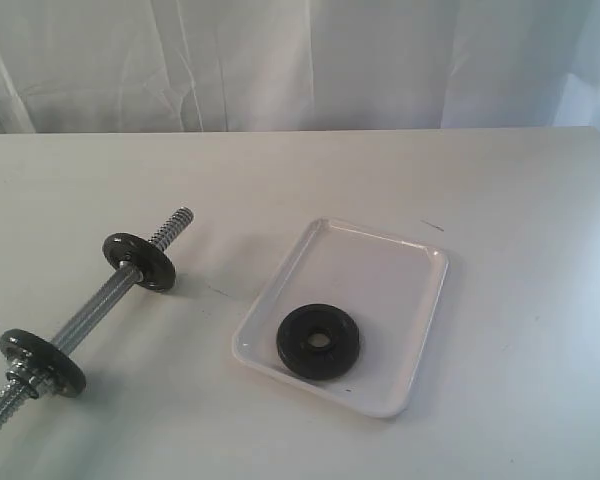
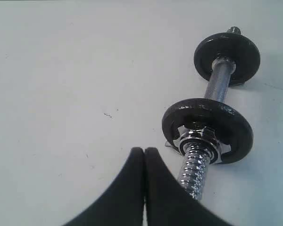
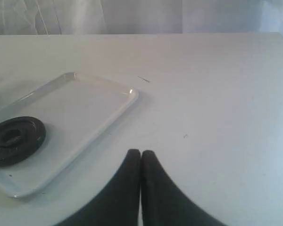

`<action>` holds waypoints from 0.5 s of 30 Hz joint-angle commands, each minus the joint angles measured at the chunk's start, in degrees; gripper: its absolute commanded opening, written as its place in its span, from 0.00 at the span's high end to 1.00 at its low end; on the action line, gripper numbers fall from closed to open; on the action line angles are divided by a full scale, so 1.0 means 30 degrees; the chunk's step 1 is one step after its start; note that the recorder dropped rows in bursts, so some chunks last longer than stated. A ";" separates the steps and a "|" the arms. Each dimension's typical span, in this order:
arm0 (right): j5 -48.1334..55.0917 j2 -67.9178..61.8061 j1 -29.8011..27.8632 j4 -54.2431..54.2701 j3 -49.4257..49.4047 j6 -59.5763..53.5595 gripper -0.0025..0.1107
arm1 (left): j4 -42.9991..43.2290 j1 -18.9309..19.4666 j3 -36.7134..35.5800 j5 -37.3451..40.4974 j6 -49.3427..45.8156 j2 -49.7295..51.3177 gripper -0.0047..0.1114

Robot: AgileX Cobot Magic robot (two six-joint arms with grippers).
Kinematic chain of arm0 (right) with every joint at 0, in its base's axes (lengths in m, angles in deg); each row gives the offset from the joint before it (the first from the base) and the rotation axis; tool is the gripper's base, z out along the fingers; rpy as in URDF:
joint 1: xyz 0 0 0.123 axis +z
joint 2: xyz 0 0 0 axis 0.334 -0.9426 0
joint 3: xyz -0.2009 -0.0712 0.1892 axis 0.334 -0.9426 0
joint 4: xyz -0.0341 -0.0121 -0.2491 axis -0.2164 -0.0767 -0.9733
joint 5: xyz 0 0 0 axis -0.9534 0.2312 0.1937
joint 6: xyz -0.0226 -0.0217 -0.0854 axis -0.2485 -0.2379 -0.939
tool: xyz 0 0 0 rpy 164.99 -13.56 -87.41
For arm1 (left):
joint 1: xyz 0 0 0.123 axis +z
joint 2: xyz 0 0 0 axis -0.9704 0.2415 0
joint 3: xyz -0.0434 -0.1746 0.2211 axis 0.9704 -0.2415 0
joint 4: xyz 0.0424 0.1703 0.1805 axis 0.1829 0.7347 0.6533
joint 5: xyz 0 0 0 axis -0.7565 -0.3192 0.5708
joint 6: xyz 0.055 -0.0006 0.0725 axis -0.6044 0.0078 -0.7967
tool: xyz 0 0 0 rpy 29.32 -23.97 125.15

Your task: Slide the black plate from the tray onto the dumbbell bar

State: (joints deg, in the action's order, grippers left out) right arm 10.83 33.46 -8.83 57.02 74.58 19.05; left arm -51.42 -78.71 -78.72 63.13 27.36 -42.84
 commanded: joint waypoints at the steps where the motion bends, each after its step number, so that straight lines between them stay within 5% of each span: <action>1: -0.0284 0.0117 0.0072 -0.0028 -0.0040 0.0011 0.98 | -0.0162 0.0016 -0.0053 0.0075 0.0147 -0.0079 0.96; 15: -0.0284 0.0117 0.0983 -0.0030 -0.0040 0.0011 0.98 | -0.0162 0.0016 -0.0053 0.0075 0.0147 -0.0079 0.96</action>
State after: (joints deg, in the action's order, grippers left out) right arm 10.83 33.46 -6.23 57.02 74.58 19.05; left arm -51.42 -78.71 -78.72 63.13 27.36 -42.84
